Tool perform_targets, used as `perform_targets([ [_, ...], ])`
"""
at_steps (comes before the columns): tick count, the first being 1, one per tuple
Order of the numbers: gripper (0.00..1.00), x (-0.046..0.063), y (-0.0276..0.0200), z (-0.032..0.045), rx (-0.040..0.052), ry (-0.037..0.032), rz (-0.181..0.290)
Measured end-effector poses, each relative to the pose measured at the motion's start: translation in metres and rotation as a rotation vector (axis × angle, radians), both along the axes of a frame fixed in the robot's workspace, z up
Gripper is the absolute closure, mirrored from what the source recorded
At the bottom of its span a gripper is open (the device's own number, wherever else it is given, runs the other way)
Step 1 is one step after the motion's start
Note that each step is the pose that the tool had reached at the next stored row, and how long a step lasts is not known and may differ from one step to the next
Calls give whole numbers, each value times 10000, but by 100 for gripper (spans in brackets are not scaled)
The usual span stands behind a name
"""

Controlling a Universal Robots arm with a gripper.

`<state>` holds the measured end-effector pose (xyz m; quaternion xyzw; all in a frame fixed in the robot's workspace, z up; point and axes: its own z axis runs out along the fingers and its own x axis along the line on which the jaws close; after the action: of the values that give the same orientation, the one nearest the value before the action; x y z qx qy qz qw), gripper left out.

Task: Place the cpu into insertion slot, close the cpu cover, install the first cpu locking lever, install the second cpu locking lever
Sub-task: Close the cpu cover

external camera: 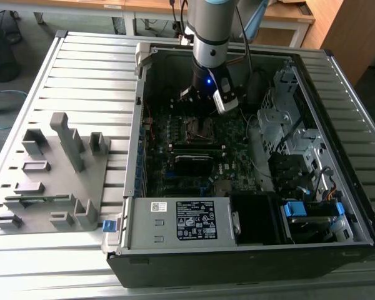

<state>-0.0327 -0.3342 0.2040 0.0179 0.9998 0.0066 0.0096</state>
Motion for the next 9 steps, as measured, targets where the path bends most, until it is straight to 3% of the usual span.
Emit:
perform_targets([
  [9, 89, -1, 0, 61, -1, -9, 0],
])
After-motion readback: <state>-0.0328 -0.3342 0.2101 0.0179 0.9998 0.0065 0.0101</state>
